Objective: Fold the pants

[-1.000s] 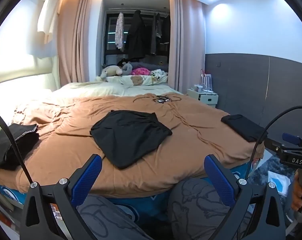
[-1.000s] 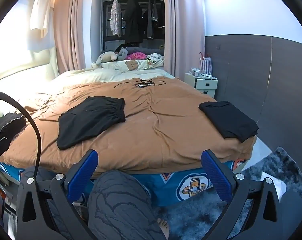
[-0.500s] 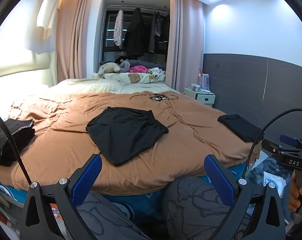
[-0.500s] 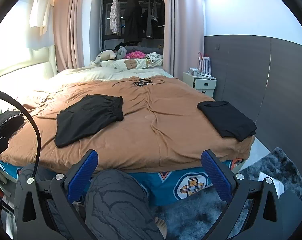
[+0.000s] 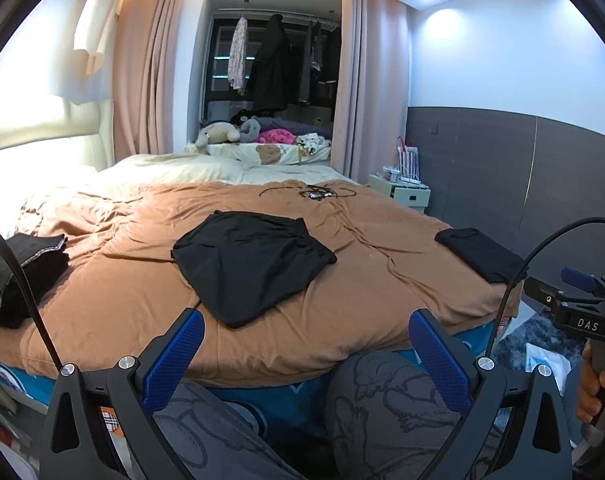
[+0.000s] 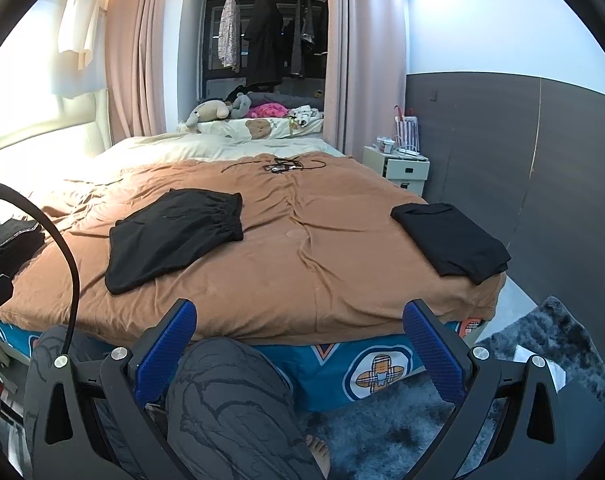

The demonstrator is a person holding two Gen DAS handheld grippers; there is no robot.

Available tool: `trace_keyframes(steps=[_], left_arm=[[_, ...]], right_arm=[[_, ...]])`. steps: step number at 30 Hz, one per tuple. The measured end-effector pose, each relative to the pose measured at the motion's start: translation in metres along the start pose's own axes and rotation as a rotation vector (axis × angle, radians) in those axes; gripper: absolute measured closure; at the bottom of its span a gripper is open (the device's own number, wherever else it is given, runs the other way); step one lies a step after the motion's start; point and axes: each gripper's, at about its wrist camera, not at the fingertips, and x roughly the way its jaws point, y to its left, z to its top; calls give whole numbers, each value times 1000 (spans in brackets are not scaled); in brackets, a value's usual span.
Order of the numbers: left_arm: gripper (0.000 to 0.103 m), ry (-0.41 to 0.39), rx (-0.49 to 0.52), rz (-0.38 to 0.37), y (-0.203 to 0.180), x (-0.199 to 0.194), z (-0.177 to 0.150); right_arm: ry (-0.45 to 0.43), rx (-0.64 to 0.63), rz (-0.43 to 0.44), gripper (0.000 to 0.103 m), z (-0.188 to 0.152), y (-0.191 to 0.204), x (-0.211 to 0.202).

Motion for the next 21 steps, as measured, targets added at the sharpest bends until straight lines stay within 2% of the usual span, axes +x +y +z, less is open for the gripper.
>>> trace_keyframes(steps=[21], left_arm=[[0, 6, -4, 2, -1, -3, -7]], right_arm=[[3, 5, -8, 0, -7, -6, -3]])
